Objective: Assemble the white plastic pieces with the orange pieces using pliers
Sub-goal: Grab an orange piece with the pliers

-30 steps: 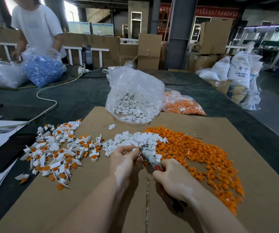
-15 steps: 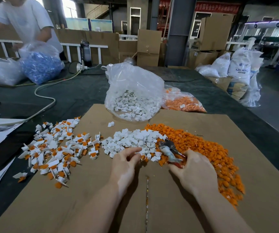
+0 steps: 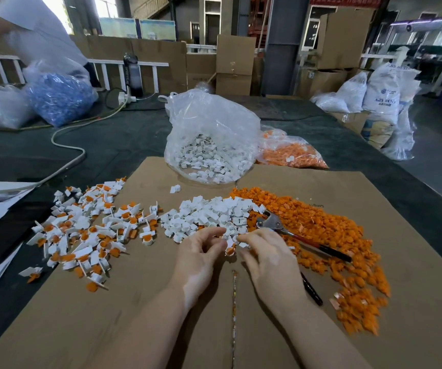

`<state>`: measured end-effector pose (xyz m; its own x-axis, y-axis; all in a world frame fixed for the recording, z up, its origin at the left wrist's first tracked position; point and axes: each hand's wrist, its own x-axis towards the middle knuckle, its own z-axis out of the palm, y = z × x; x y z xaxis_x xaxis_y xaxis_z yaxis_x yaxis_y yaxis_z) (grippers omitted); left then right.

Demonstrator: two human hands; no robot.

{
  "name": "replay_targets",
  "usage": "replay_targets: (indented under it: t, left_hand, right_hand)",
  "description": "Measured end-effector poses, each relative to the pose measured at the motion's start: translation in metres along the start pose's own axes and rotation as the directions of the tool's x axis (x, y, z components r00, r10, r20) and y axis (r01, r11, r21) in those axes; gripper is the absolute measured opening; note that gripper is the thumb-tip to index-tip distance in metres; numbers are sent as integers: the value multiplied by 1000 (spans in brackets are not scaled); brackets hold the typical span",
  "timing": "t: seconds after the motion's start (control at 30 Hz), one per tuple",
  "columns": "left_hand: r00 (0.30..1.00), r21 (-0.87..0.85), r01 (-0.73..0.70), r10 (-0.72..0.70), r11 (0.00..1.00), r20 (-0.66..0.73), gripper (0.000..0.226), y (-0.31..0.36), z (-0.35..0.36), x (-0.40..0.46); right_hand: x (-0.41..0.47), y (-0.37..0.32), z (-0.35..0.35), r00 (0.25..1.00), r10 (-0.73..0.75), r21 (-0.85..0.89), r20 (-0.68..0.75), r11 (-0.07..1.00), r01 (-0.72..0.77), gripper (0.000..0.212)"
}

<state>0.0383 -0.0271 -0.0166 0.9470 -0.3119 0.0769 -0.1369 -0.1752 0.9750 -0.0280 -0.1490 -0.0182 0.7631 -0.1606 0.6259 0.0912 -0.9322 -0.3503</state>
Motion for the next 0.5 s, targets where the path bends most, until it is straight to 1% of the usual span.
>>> replay_targets:
  t: [0.07, 0.13, 0.27, 0.33, 0.37, 0.5]
  left_hand:
    - [1000, -6, 1, -1, 1000, -2, 19, 0, 0, -1]
    - [1000, -8, 4, -4, 1000, 1, 19, 0, 0, -2]
    - [1000, 13, -9, 9, 1000, -17, 16, -2, 2, -4]
    - [997, 27, -8, 10, 1000, -76, 15, -3, 1, -4]
    - [992, 37, -4, 8, 999, -127, 14, -4, -1, -3]
    - [941, 93, 29, 5, 995, -338, 13, -7, -25, 4]
  right_hand:
    - [-2, -3, 5, 999, -8, 58, 39, 998, 5, 18]
    - [-4, -2, 9, 998, 0, 79, 67, 997, -5, 12]
    - [-6, -1, 11, 999, 20, 75, 32, 997, -23, 10]
    - [-7, 0, 11, 999, 44, 57, -6, 997, -44, 11]
    - [-7, 0, 10, 998, 58, 55, -18, 997, -57, 11]
    - [-7, 1, 10, 997, 73, 39, -32, 997, -72, 11]
